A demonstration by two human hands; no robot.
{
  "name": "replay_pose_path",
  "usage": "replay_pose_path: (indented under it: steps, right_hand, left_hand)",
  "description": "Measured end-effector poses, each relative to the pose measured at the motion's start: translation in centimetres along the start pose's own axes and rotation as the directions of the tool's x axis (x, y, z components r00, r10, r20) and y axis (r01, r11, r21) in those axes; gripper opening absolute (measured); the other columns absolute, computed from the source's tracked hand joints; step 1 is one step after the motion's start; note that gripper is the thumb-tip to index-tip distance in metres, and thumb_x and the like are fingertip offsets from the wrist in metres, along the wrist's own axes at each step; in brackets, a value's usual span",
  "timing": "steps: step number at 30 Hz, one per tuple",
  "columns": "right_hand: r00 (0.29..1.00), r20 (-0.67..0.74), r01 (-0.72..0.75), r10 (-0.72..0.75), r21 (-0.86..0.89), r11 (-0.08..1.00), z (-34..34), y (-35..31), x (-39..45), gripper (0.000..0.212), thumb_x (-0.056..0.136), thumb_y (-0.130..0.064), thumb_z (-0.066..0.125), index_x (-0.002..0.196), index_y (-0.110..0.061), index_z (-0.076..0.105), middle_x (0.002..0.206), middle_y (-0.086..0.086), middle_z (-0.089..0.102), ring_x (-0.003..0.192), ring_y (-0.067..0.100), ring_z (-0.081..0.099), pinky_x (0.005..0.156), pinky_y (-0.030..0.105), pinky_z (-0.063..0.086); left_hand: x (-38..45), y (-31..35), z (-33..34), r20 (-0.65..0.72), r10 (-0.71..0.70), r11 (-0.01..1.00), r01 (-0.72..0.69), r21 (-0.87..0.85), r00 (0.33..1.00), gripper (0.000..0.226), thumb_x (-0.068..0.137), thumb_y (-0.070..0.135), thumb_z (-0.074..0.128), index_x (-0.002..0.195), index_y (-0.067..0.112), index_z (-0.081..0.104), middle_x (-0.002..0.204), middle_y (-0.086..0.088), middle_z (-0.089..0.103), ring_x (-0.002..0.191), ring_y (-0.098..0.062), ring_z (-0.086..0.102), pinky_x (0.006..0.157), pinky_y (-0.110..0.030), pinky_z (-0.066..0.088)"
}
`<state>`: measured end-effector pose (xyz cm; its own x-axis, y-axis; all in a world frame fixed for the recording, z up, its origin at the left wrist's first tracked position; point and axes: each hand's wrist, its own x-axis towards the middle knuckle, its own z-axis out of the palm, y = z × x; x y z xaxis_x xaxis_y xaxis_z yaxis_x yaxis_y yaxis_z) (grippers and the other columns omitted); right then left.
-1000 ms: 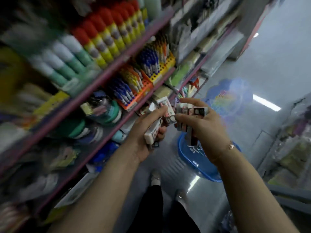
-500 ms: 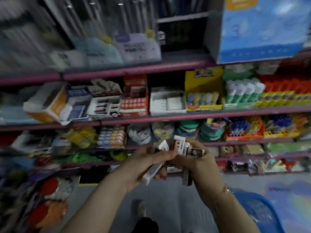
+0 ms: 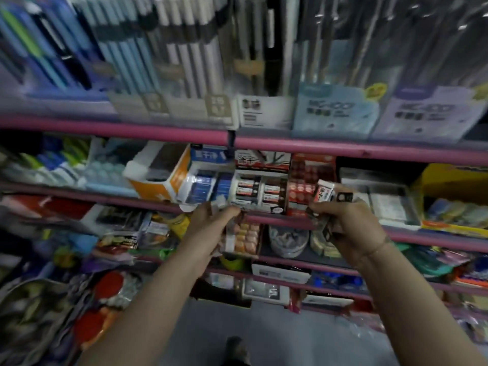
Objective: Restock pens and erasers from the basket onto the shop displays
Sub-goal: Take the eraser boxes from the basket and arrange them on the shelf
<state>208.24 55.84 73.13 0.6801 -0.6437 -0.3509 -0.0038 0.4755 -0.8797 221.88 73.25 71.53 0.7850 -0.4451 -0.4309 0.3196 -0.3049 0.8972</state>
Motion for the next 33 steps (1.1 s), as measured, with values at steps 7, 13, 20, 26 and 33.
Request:
replay_pose_path:
  steps: [7, 13, 20, 26, 33]
  right_hand:
    - [0.988, -0.093, 0.059, -0.123, -0.514, 0.856, 2.5, 1.8, 5.1, 0.041, 0.067, 0.006, 0.076, 0.101, -0.014, 0.064, 0.086, 0.007, 0.07, 0.073, 0.021, 0.065, 0.066, 0.029, 0.052]
    - [0.997, 0.029, 0.067, -0.069, -0.758, 0.649, 2.5, 0.2, 7.6, 0.016, 0.07, -0.023, 0.08, 0.079, -0.028, 0.068, 0.068, -0.014, 0.068, 0.059, -0.001, 0.063, 0.053, 0.009, 0.046]
    - [0.968, 0.111, 0.037, 0.226, -0.95, 0.31, 2.2, -1.7, 9.5, 0.034, 0.085, -0.041, 0.062, 0.109, -0.017, 0.067, 0.095, -0.001, 0.065, 0.087, 0.015, 0.058, 0.079, 0.026, 0.045]
    - [0.933, 0.147, 0.062, 0.328, -0.964, 0.257, 2.5, -1.7, 10.4, 0.037, 0.091, -0.037, 0.055, 0.11, -0.007, 0.066, 0.11, 0.014, 0.066, 0.087, 0.018, 0.054, 0.084, 0.03, 0.045]
    - [0.925, 0.168, 0.115, 0.341, -0.979, 0.169, 3.0, -1.5, 10.8, 0.037, 0.091, -0.038, 0.054, 0.11, -0.008, 0.065, 0.11, 0.012, 0.066, 0.103, 0.029, 0.06, 0.084, 0.031, 0.046]
  left_hand:
    - [7.9, 3.0, -1.0, 0.403, 0.367, 0.573, -0.545, 0.612, 0.838, 0.014, 0.087, 0.03, 0.066, 0.09, 0.021, 0.055, 0.073, 0.008, 0.051, 0.063, -0.001, 0.048, 0.049, -0.011, 0.03]
    - [12.4, 6.0, -0.2, 0.521, 0.096, 0.522, -0.488, 0.699, 0.848, 0.027, 0.082, 0.042, 0.07, 0.105, 0.033, 0.058, 0.106, 0.012, 0.059, 0.097, -0.011, 0.055, 0.065, -0.014, 0.037]
    - [13.6, 6.1, 0.4, 0.482, -0.068, 0.547, -0.371, 0.75, 0.874, 0.044, 0.09, 0.04, 0.061, 0.128, 0.02, 0.052, 0.125, 0.002, 0.054, 0.104, -0.011, 0.05, 0.079, -0.024, 0.035]
    - [11.9, 3.9, 1.0, 0.33, 0.162, 0.558, -0.362, 0.747, 0.93, 0.03, 0.083, 0.037, 0.07, 0.101, 0.022, 0.052, 0.093, 0.009, 0.053, 0.086, -0.012, 0.053, 0.059, -0.022, 0.034]
    - [10.1, 4.0, 1.4, 0.46, 0.315, -0.022, -0.478, 0.878, 0.83, 0.008, 0.087, 0.023, 0.064, 0.092, 0.019, 0.06, 0.096, -0.002, 0.061, 0.088, -0.023, 0.061, 0.066, -0.028, 0.04]
